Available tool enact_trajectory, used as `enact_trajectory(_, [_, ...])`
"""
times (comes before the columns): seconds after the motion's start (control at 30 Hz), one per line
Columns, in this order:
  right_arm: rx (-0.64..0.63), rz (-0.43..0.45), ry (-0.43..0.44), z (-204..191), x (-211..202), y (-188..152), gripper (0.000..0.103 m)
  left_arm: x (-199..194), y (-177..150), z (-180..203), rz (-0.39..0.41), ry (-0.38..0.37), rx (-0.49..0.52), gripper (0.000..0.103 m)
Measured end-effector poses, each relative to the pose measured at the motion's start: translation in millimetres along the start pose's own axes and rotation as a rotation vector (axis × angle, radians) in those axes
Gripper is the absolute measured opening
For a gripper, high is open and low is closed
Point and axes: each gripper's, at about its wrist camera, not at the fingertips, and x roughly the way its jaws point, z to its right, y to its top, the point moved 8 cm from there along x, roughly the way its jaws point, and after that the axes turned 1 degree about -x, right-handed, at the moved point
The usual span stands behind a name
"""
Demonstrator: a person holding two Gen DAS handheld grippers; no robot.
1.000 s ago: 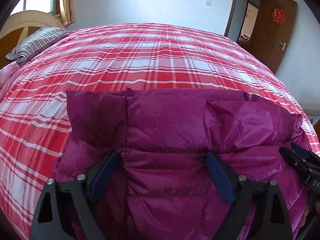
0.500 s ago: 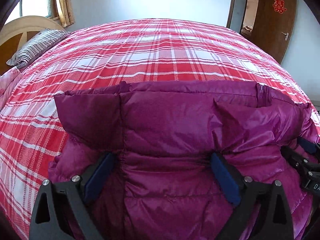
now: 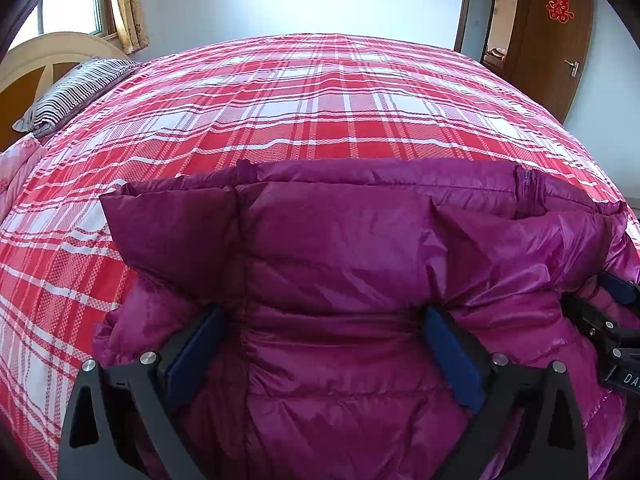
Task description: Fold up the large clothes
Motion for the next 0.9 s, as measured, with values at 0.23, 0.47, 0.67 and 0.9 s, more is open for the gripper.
enact_trajectory(0.23, [-0.001,0.003,-0.003,0.4,1.1,0.2,0.094,-0.1,0.2,-0.1,0.002,-0.001,-0.002,0.1])
enact_trajectory(0.47, [-0.009,-0.003,-0.013,-0.7,2.8,0.4,0.095,-0.2,0.1,-0.6,0.001,0.0,-0.002,0.1])
enact_trajectory(0.67, [-0.018,-0.016,-0.025,-2.2,2.0,2.9,0.095,0.0,-0.1,0.4,0.003,0.011,0.005,0.101])
enact_trajectory(0.9, [0.047,0.064,0.043,-21.7,-55.2,8.6,0.094,0.0,-0.2,0.8,0.006,0.017,0.009,0.101])
